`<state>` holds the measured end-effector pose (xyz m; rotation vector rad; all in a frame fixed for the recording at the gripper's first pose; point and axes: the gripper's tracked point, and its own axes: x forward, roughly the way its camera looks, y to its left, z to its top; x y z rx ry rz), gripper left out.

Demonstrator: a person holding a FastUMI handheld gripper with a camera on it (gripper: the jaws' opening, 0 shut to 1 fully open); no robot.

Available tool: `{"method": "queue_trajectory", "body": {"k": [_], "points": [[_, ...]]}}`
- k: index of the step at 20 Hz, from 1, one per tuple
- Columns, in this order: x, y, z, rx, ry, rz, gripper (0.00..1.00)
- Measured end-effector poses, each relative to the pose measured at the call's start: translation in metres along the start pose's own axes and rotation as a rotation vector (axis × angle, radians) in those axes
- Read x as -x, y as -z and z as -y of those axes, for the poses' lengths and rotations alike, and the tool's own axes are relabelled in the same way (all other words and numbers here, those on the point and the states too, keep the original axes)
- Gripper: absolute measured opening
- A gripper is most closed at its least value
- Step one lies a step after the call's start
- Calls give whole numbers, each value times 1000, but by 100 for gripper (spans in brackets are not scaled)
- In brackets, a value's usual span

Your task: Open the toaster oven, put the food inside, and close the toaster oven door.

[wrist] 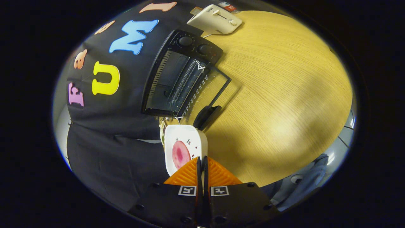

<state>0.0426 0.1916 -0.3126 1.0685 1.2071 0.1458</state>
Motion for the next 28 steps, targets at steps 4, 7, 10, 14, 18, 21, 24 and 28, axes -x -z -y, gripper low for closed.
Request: {"method": "queue_trajectory", "body": {"k": [4, 7, 10, 14, 18, 21, 24, 28], "points": [[-14, -12, -19, -53, -16, 63, 3], [-28, -31, -32, -98, -32, 124, 3], [-41, -57, -39, -151, -27, 197, 3], [-63, -87, -47, -221, -30, 240, 3], [-85, -109, -48, -281, -18, 283, 3], [-100, -123, -49, -317, -13, 318, 3], [-113, -134, -51, -352, -13, 361, 3], [-129, -142, -58, -400, -23, 383, 3]]}}
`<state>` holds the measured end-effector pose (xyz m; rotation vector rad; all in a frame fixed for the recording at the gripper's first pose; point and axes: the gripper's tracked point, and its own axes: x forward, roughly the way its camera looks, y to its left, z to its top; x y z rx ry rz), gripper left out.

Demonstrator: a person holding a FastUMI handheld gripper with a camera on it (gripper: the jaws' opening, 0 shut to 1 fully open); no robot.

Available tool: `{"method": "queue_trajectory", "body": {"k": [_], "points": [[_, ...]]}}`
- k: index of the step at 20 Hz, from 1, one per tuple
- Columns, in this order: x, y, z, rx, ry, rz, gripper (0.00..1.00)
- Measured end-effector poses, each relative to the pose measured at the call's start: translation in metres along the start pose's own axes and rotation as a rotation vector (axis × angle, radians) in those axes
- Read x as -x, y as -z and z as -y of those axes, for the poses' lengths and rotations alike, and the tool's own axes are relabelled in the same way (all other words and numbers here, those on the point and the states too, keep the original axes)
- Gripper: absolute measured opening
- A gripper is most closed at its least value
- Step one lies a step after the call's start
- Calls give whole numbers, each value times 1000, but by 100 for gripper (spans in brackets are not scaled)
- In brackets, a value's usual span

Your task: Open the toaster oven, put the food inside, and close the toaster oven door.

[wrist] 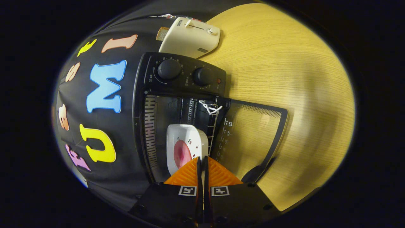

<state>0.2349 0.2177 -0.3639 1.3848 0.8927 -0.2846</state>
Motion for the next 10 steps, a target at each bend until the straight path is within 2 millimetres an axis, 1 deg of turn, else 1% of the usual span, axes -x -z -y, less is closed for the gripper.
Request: {"method": "queue_trajectory", "body": {"k": [7, 10], "points": [[-27, -16, -12, -85, -4, 110, 3], [-37, -16, -15, -108, 2, 130, 3]]}}
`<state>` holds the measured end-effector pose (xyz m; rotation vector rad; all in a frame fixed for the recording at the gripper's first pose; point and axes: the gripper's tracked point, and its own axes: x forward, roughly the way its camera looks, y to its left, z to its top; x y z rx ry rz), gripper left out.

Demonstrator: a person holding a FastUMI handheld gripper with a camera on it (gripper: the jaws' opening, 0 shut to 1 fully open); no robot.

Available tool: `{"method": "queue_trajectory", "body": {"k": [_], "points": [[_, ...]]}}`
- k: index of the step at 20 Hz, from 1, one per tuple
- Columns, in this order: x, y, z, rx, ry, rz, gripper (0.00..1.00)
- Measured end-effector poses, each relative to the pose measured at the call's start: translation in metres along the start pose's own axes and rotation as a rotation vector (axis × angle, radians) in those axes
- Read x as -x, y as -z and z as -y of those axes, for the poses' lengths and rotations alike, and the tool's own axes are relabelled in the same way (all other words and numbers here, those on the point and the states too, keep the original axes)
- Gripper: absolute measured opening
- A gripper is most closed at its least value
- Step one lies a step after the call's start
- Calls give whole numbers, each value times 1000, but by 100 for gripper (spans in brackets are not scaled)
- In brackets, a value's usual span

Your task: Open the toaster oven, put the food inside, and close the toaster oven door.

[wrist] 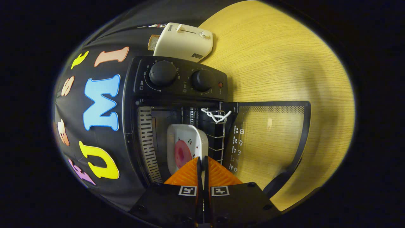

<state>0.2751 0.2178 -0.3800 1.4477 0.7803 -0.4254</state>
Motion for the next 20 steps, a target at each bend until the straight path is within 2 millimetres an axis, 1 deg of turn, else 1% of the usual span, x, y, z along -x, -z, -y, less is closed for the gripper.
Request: {"method": "queue_trajectory", "body": {"k": [3, 6, 7, 8, 9, 10, 12, 14, 15, 18, 20], "points": [[-8, 4, -1, -23, -7, 4, 3], [-10, 7, -4, -27, -18, 16, 3], [-10, 6, -6, -25, -28, 16, 6], [-7, 10, -10, -22, -53, 12, 9], [-7, 18, -14, -20, -65, 9, 10], [-3, 14, -18, -14, -88, 8, 11], [4, 20, -28, 17, -133, -9, 37], [14, 23, -31, 63, -145, -27, 78], [18, 24, -30, 88, -145, -32, 98], [37, 31, -27, 166, -149, -55, 97], [53, 36, -26, 255, -156, -74, 97]]}}
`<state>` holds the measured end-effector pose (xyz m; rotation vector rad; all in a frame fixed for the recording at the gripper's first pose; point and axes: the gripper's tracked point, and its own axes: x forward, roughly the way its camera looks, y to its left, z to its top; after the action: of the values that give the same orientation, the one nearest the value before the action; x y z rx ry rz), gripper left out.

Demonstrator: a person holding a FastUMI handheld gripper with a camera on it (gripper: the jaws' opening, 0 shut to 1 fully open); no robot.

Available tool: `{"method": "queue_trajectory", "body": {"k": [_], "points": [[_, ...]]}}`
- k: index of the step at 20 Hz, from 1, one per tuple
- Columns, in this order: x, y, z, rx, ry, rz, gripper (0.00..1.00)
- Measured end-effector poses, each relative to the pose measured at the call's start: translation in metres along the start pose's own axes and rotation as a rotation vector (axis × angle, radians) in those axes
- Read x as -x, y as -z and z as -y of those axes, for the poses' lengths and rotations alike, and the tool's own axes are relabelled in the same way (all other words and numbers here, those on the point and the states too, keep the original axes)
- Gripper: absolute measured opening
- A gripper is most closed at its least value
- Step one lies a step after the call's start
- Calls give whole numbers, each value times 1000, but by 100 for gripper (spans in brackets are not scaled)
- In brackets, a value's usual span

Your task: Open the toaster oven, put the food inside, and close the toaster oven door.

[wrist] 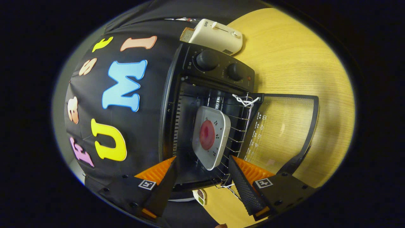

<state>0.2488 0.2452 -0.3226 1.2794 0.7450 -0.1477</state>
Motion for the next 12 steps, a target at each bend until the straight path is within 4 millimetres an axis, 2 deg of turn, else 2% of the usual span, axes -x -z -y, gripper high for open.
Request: {"method": "queue_trajectory", "body": {"k": [4, 8, 12], "points": [[33, 15, 2, 227, -11, -52, 97], [65, 24, 16, 444, 9, -86, 97], [83, 30, 31, 620, 27, -112, 97]]}}
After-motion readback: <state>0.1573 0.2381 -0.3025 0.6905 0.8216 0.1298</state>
